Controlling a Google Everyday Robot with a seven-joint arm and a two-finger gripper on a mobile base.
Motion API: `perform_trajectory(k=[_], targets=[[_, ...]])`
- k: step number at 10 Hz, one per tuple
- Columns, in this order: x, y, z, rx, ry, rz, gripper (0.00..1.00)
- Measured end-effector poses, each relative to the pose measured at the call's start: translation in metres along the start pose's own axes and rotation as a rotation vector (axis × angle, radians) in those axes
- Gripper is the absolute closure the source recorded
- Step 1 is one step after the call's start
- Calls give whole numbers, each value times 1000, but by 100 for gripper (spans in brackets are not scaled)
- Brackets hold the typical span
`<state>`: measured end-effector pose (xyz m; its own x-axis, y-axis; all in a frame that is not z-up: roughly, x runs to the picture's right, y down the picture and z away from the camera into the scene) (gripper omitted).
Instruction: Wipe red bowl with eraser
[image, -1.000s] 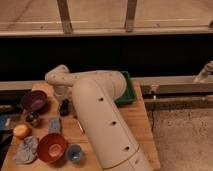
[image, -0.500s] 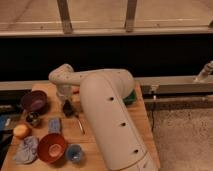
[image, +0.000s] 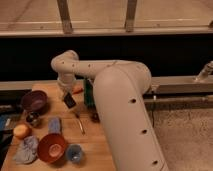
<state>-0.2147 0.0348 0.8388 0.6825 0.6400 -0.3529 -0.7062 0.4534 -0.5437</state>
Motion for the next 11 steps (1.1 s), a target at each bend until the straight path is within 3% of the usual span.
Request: perform_trajectory(k=[2, 5, 8, 11], targets=[[31, -4, -11, -16, 20, 11, 100], [70, 27, -6, -46, 56, 8, 100], [73, 72, -10, -63, 71, -58, 100], [76, 66, -10, -54, 80, -54, 100]])
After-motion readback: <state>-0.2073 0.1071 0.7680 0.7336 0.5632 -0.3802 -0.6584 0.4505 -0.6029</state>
